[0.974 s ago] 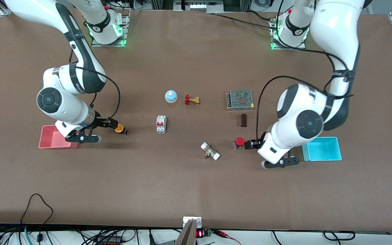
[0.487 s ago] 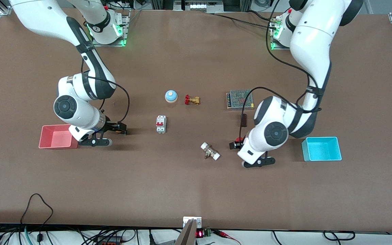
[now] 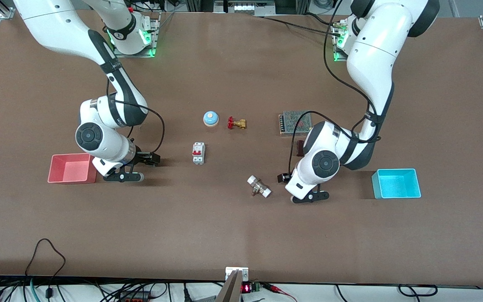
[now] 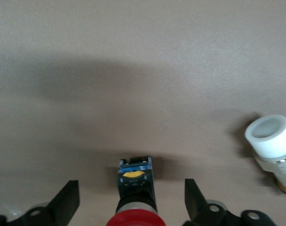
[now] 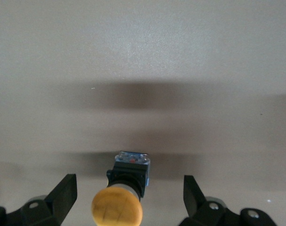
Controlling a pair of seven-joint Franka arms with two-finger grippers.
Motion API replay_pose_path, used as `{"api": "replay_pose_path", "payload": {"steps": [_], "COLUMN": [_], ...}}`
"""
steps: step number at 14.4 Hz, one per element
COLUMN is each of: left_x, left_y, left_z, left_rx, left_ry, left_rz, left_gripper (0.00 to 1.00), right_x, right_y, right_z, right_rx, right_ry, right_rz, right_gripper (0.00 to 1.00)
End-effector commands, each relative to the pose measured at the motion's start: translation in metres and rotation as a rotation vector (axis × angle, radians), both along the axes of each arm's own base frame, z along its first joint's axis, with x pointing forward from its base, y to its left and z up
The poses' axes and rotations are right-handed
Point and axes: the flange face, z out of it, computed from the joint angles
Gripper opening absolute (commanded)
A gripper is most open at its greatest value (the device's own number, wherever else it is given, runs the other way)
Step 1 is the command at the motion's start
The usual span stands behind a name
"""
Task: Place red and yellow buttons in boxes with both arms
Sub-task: 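Close both grippers on the yellow and red buttons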
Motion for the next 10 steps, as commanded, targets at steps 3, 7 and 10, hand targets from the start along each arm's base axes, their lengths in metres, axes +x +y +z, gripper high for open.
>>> {"api": "replay_pose_path", "payload": {"steps": [3, 7, 10], "left_x": [-0.006, 0.003, 0.025], "left_y": [-0.004, 0.002, 0.036], "left_z": [0.001, 0.020, 0.076], "left_rx": [0.026, 0.022, 0.078], "left_ry": [-0.013, -0.034, -0.079], "left_rz": [-0.009, -0.010, -0.005], "left_gripper": [0.37, 0.13, 0.13], "right_x": [-0.008, -0.017, -0.016], "right_y": [0.010, 0.015, 0.015], "right_z": [-0.010, -0.017, -0.017], "right_rx": [-0.002, -0.012, -0.021], "right_ry": [0.007, 0.021, 0.009], "right_rz": [0.023, 0.041, 0.054], "right_gripper": [0.98, 0.85, 0.62]}}
